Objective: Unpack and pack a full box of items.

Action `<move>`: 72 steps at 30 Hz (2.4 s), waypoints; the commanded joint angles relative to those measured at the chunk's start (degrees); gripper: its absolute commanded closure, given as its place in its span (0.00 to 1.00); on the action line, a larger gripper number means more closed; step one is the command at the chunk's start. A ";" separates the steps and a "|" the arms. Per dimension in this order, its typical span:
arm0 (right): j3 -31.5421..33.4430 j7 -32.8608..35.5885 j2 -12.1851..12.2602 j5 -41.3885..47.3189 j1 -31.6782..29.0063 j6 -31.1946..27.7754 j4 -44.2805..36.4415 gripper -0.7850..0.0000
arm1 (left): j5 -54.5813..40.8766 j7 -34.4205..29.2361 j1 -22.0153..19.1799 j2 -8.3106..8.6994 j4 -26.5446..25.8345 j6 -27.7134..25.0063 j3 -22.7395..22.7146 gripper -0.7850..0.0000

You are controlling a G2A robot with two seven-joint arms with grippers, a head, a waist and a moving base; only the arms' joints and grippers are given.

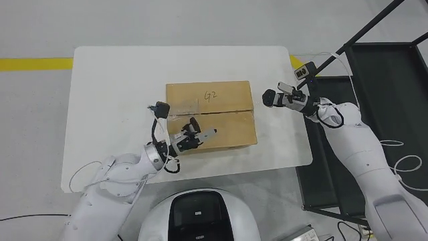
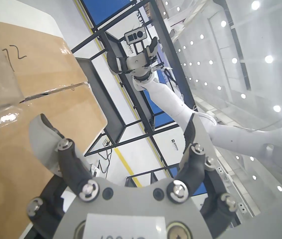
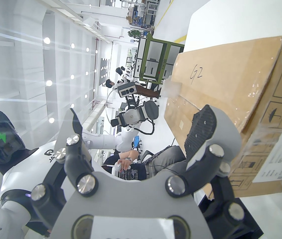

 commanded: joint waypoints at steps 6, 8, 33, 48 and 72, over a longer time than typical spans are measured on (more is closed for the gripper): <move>0.08 -0.52 -0.37 -1.62 0.04 0.63 -0.53 0.00 | -0.31 7.38 6.19 1.03 -3.09 -2.39 -9.19 0.00; 0.05 -0.80 -0.49 -2.21 0.17 0.63 -0.53 0.00 | 0.95 9.91 6.32 1.03 -2.34 -1.16 -10.38 0.00; 2.10 -0.70 -1.28 -4.22 -0.30 1.04 0.48 0.00 | -0.39 9.99 -6.89 -1.09 10.70 4.72 -1.28 0.00; 3.77 -0.78 -1.51 -4.80 -1.51 1.22 0.88 0.00 | 1.23 10.30 -15.69 -4.07 16.66 8.73 9.83 0.00; 4.01 -1.71 -2.30 -7.30 -1.07 2.92 0.23 0.00 | -5.58 1.46 -13.61 -4.27 11.98 1.12 8.64 0.00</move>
